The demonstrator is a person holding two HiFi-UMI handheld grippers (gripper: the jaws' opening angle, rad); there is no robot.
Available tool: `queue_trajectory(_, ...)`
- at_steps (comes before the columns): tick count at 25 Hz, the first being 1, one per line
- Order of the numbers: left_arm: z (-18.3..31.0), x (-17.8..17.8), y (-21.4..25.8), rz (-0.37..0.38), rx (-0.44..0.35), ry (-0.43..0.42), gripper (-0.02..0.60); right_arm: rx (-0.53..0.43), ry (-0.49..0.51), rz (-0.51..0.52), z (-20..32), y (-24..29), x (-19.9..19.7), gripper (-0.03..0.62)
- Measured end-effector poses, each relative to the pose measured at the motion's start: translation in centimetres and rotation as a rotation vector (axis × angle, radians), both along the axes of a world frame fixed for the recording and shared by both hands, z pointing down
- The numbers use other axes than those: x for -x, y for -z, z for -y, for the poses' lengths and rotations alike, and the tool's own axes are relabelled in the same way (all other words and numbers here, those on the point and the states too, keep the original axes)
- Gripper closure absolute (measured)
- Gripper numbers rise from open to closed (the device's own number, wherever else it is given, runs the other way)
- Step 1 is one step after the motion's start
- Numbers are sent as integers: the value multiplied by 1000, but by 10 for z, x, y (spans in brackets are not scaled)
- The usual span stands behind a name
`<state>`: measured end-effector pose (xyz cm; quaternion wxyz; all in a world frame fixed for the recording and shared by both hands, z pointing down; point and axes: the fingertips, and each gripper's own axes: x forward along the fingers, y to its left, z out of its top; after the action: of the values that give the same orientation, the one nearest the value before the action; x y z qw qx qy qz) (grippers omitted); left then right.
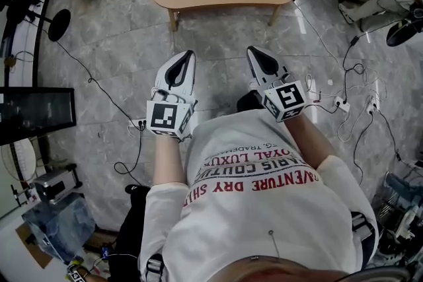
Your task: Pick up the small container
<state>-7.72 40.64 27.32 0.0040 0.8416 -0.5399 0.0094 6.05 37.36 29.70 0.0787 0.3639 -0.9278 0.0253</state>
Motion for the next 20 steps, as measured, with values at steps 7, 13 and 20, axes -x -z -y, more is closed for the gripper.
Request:
queue_trajectory(7, 49, 6, -12, 25, 31, 61, 569, 43, 50, -3, 55, -19, 3, 588)
queue_trajectory(13, 125, -3, -15, 52, 56, 103, 569, 77, 88, 20, 142, -28, -1, 588)
queue_trajectory(20, 236, -32, -20, 68, 88, 99, 454, 104, 149, 25, 265, -29, -14, 588)
